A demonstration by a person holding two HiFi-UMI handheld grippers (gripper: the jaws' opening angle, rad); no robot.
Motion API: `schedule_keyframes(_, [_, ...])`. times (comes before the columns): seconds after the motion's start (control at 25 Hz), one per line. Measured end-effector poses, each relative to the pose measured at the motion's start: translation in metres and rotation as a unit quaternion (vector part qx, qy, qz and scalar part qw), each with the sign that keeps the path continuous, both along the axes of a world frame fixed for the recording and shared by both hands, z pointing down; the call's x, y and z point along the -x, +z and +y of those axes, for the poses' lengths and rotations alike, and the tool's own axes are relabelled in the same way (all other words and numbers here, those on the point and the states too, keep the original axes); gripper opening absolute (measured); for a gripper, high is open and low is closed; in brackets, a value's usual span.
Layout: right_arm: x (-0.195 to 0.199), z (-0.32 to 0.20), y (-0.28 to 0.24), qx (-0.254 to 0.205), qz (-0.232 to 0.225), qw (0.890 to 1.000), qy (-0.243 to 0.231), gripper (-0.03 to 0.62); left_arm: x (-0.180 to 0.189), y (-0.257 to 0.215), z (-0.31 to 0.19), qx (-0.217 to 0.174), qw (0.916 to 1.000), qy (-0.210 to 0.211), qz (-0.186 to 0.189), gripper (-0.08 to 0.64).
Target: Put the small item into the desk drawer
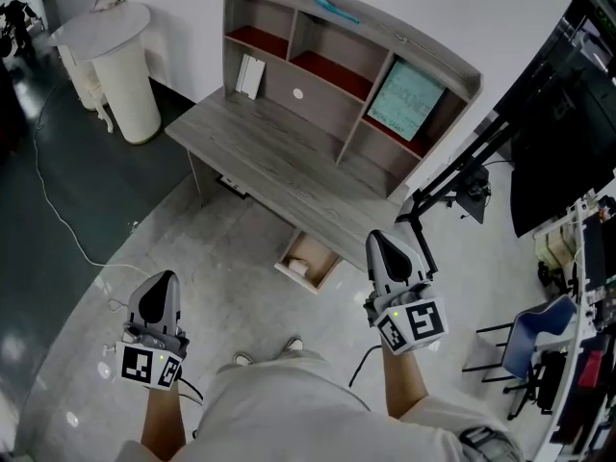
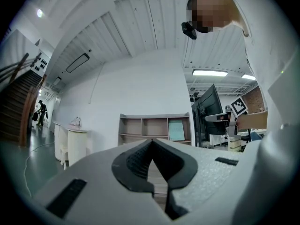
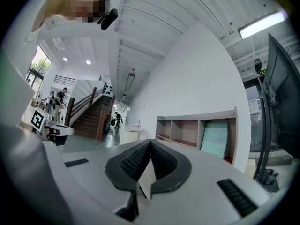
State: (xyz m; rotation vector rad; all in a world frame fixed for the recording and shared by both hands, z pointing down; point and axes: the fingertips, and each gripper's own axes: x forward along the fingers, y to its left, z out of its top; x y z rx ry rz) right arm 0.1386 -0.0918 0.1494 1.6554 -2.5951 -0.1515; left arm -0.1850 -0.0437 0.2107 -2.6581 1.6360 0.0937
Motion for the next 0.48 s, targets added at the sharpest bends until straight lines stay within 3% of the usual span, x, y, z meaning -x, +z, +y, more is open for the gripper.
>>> schedule_keyframes(0.48, [0.013, -0.003, -0.002, -0.025, 0.022, 0.999, -0.01, -0.003, 0.001, 0.0, 0.003, -0.005, 1.0, -0.003, -0.002, 0.005])
